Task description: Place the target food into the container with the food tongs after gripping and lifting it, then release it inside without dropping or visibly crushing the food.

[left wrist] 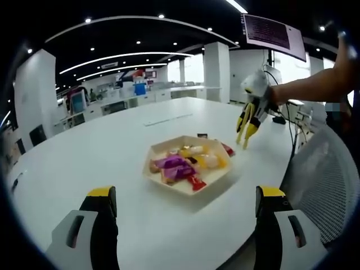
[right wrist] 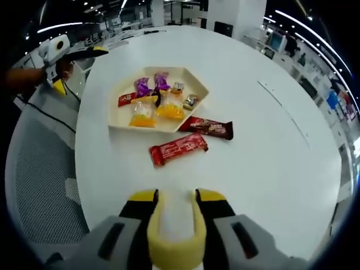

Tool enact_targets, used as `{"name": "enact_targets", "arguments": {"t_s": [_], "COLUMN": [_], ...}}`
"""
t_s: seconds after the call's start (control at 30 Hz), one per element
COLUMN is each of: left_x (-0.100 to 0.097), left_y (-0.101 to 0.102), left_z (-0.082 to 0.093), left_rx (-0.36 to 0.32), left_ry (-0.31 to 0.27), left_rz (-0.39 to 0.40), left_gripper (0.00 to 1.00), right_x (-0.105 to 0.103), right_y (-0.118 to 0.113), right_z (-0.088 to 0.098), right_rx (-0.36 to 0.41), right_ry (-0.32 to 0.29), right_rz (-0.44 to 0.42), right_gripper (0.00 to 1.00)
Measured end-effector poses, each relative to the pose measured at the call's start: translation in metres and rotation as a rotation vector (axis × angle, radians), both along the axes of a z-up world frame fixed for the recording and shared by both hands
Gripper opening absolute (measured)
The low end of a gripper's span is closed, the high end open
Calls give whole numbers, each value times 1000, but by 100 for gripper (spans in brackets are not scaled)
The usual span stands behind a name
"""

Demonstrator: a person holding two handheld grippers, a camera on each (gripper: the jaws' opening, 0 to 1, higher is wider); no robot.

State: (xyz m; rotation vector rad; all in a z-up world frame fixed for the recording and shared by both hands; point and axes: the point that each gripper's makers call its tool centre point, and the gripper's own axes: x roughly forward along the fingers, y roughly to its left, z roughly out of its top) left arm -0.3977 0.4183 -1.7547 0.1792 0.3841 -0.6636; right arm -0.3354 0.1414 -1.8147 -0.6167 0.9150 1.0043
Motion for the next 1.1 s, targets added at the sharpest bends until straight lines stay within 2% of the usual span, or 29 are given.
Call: {"name": "enact_targets", "arguments": {"t_s": [0.3,0.43,0.87,1.1], "left_x": [1,1,2,2], "left_y": [1,1,1,1], "left_z": [0,0,1,2], "left_rx": [-4,-4,-13,-16], "left_ry": [1,-1,-2,-4], "left_rz": [4,2,5,8], "left_gripper": [100,100,100,100], "right_x": [0,0,8,18], "right_y": [-3,-3,-2,18], "right_z": [-2,-2,0,10], "right_rx": [-49,-34,-10,39], "right_ry": [24,15,28,-2], "right_rz": [22,31,-56,-104], "right_gripper": [25,25,24,24]}}
